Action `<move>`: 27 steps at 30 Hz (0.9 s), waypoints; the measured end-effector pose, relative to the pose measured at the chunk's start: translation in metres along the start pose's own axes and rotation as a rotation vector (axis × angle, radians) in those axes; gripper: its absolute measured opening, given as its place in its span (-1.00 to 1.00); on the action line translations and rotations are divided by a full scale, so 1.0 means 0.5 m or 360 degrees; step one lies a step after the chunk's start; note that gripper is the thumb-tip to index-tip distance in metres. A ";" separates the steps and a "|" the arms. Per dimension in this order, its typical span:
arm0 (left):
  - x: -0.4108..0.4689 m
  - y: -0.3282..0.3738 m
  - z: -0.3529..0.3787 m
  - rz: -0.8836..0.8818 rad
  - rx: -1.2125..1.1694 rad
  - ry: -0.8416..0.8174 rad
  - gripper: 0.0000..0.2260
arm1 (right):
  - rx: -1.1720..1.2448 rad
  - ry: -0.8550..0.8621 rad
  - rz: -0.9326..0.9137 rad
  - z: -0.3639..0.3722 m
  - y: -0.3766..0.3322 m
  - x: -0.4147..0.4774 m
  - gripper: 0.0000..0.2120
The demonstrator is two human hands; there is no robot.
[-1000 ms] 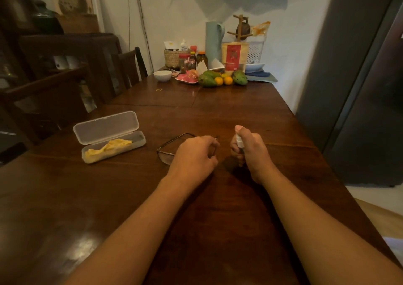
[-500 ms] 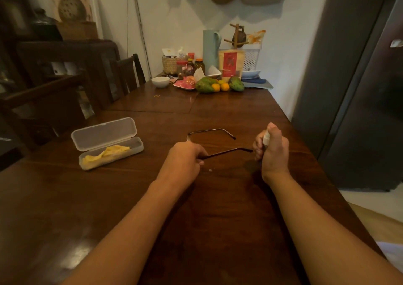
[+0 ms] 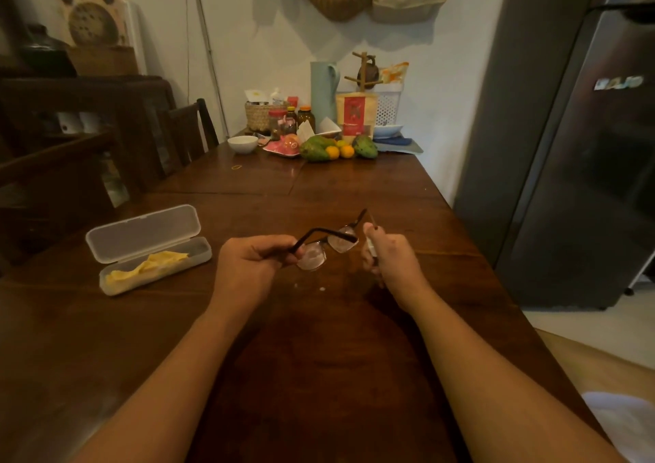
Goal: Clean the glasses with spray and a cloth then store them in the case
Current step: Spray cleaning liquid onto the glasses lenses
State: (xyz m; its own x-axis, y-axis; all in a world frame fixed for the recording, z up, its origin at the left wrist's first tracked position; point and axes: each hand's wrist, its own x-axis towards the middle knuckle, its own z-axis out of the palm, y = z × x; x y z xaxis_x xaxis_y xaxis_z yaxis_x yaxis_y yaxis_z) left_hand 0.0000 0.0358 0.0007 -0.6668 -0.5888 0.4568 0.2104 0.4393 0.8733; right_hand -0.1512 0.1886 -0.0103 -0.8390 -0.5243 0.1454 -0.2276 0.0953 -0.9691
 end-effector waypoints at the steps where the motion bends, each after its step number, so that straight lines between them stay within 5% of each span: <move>1: -0.002 0.002 0.002 0.0065 -0.0031 -0.0008 -0.68 | 0.0027 0.0009 0.0016 -0.001 -0.002 0.000 -0.48; 11: -0.014 0.006 0.010 0.0329 -0.0022 -0.0024 -0.46 | 0.0032 0.0052 0.0065 -0.006 -0.002 0.006 -0.55; 18: -0.014 0.003 0.002 0.0382 -0.0054 -0.0049 -0.59 | 0.0032 -0.0084 0.0028 -0.009 -0.003 -0.004 -0.46; 27: -0.015 0.011 0.007 0.0418 -0.0064 -0.0049 -0.65 | -0.0052 0.0229 0.0043 0.009 0.001 0.005 -0.56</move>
State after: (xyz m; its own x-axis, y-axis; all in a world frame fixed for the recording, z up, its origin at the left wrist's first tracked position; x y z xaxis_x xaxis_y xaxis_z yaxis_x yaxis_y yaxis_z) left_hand 0.0036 0.0448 0.0015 -0.6069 -0.4369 0.6640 0.4071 0.5466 0.7318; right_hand -0.1511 0.1837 -0.0110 -0.9068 -0.3944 0.1486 -0.2179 0.1368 -0.9663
